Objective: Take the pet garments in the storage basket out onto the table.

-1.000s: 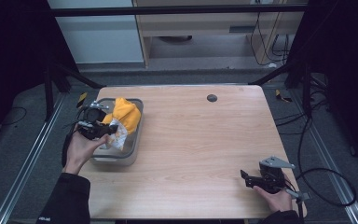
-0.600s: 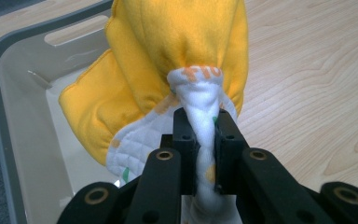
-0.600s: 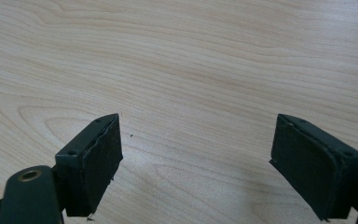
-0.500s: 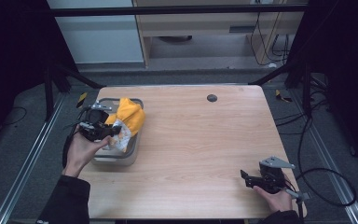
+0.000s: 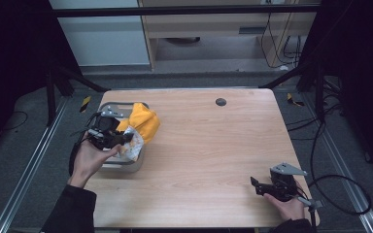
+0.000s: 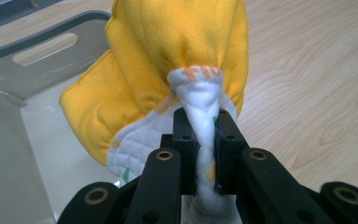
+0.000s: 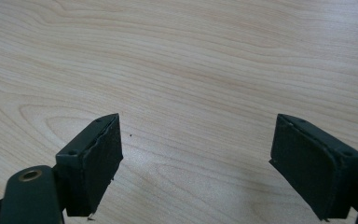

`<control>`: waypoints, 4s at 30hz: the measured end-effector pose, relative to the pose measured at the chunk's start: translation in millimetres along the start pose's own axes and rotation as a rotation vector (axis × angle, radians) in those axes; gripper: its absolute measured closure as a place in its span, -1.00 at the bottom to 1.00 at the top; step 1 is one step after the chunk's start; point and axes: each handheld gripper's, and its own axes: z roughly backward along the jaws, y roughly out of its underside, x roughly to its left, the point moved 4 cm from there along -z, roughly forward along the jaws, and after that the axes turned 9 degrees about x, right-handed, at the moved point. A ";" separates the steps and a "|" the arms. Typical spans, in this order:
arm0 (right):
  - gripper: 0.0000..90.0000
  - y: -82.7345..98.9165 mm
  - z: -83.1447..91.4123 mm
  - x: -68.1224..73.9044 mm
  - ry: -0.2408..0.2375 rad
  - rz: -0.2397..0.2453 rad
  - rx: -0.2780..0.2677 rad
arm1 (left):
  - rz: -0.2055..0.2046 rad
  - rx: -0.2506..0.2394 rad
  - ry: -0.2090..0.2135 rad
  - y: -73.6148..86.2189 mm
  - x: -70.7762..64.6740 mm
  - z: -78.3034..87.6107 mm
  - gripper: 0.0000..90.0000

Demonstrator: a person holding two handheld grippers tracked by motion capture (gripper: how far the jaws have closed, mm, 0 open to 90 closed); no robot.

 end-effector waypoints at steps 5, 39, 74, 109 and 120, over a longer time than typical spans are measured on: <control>-0.64 0.0 0.3 0.0 0.002 -0.001 -0.002 | -0.022 -0.001 0.013 -2.7 -9.1 0.4 0.82; -0.63 0.1 0.3 -0.7 0.001 0.001 -0.004 | -0.157 0.017 0.104 -20.6 -61.3 -17.8 0.82; -0.63 0.5 0.7 -0.1 -0.002 0.000 -0.001 | -0.250 0.071 0.178 -32.6 -106.3 -62.9 0.82; -0.63 1.0 0.2 -0.4 0.000 0.003 0.002 | -0.296 0.154 0.217 -28.3 -138.2 -120.2 0.81; -0.63 1.3 -0.3 -0.7 0.003 0.009 0.003 | -0.299 0.174 0.226 -23.0 -143.3 -132.4 0.76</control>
